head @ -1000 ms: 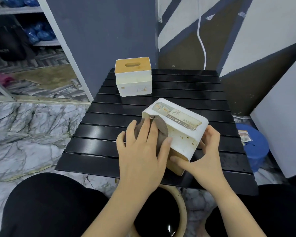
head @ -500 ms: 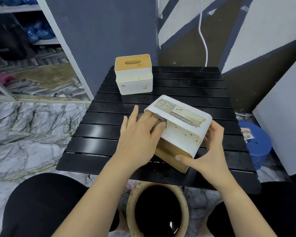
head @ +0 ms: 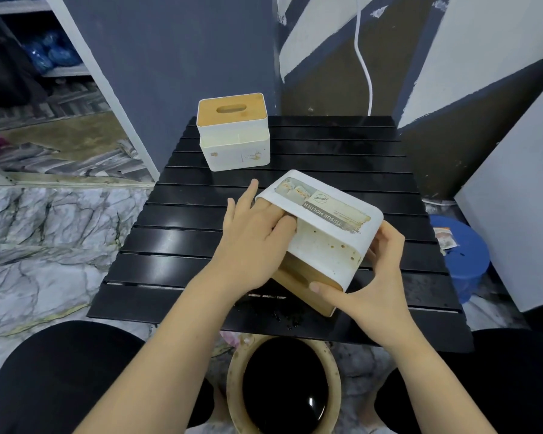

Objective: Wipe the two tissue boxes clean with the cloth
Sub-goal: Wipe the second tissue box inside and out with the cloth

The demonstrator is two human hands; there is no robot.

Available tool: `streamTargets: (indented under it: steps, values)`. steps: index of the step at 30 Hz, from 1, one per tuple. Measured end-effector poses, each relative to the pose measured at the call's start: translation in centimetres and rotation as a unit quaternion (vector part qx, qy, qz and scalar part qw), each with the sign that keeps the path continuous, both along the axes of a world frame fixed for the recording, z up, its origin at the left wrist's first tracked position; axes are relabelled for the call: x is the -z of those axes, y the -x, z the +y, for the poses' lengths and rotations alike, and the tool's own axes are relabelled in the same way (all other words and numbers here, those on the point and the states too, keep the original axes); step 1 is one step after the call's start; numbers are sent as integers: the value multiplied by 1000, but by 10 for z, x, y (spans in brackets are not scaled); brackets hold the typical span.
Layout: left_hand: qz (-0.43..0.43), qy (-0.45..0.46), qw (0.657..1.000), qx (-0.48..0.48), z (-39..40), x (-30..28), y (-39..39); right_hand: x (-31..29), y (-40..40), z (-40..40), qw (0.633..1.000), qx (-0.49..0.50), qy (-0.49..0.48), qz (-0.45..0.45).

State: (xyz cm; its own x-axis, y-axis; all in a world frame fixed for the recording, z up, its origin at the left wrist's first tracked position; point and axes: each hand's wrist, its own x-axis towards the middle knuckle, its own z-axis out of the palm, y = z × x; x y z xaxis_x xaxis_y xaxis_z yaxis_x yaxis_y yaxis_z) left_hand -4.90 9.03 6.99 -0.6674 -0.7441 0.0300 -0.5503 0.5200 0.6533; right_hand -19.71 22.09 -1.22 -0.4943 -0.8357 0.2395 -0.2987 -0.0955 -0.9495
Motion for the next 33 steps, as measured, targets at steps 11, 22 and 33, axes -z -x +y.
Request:
streamTargets:
  steps: [11, 22, 33]
  values:
    - [51, 81, 993, 62, 7, 11, -35, -5, -13, -3, 999, 25, 12, -20]
    - [279, -90, 952, -88, 38, 11, -71, -4, -5, -3, 1000, 4, -7, -29]
    - [186, 252, 934, -169, 45, 15, -38, -5, -7, -4, 1000, 9, 0, -19]
